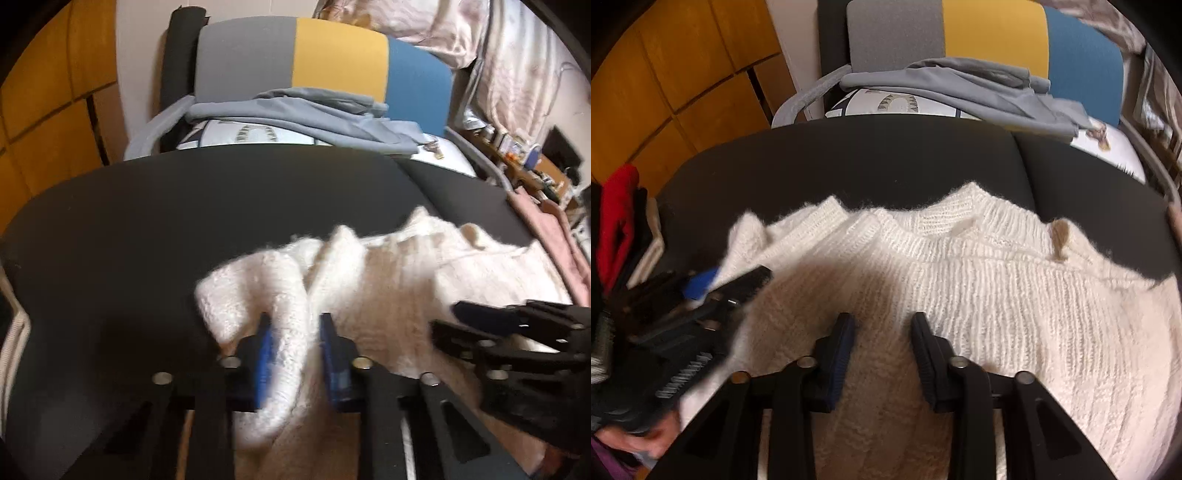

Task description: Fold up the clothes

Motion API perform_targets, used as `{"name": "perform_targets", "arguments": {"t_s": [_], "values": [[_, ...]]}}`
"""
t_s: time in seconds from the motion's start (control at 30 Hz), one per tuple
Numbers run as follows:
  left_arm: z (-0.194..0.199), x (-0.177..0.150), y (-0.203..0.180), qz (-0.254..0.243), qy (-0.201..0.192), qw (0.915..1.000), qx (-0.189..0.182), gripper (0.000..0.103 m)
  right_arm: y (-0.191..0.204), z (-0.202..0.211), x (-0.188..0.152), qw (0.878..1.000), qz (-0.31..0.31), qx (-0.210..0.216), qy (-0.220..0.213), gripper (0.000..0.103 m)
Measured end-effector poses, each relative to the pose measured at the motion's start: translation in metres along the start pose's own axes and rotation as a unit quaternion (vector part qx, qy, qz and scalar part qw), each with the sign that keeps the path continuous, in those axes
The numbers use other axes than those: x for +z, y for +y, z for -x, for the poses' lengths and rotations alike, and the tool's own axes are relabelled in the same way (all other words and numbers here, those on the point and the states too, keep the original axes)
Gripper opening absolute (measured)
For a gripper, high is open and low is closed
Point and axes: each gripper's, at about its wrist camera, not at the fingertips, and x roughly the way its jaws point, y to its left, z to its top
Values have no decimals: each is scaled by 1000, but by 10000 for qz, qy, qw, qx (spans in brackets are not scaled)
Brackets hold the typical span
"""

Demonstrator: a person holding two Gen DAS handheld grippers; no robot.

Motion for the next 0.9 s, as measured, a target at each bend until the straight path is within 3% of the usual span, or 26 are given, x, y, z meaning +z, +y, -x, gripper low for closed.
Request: {"name": "perform_targets", "arguments": {"t_s": [0.17, 0.37, 0.5, 0.57, 0.63, 0.67, 0.7, 0.77, 0.8, 0.9], "values": [[21, -10, 29, 823, -247, 9961, -191, 18, -4, 1, 2, 9998, 77, 121, -163, 4], [29, -29, 40, 1268, -405, 9910, -159, 18, -1, 14, 22, 9978, 34, 26, -658, 3], [21, -34, 40, 1390, -356, 9896, -45, 22, 5, -6, 30, 9987, 85, 1, -508, 0], [17, -38, 43, 1398, -343, 9896, 13, 25, -4, -12, 28, 9988, -202, 321, -310, 0], [15, -42, 43, 1302, -410, 9906, 80, 27, -12, -7, 23, 9960, -564, 630, -289, 6], [15, -44, 42, 1257, -456, 9910, 109, 28, -14, 0, 20, 9953, -656, 655, -276, 26], [15, -46, 40, 1219, -505, 9912, 136, 29, -14, 5, 17, 9960, -662, 547, -243, 32], [14, -49, 39, 1192, -582, 9910, 180, 29, -13, 13, 12, 9968, -692, 382, -126, 34], [14, -49, 39, 1230, -592, 9905, 185, 29, -13, 15, 10, 9968, -721, 350, -45, 41], [12, -50, 39, 1287, -608, 9896, 203, 30, -6, 5, 10, 9979, -609, 131, 173, 50]]}}
